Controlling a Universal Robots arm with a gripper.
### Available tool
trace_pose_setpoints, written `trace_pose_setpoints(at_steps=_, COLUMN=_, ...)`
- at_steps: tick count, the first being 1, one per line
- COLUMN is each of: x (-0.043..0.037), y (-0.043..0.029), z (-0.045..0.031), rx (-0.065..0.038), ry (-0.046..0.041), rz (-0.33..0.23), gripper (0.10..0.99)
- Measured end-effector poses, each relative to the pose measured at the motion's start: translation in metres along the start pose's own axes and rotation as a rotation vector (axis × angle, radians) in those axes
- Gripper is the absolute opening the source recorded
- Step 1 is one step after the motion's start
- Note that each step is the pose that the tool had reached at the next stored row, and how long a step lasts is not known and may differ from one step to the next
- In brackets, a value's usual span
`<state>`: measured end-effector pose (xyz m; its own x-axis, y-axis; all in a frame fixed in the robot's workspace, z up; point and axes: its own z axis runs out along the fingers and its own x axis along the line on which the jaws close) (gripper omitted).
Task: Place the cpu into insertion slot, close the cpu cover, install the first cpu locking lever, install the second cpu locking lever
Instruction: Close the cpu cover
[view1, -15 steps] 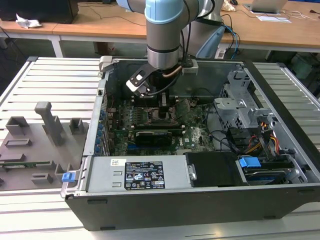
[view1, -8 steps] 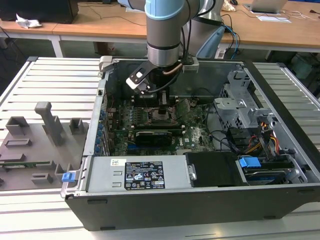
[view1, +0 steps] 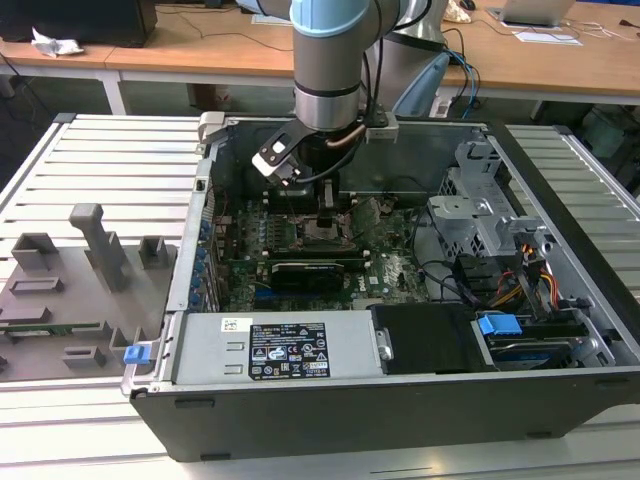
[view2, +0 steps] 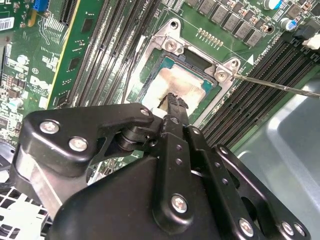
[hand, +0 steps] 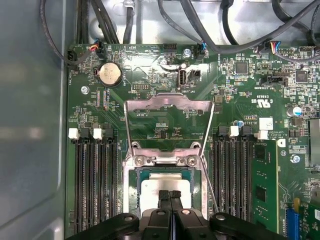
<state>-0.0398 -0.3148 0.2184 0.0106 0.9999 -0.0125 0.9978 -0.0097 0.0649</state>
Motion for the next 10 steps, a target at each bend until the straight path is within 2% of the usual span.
trace_pose_setpoints(at_steps=10, x=0.0005, y=0.0007, z=-0.0038, rx=0.001, ry=-0.0012, rz=0.000, gripper=0.106)
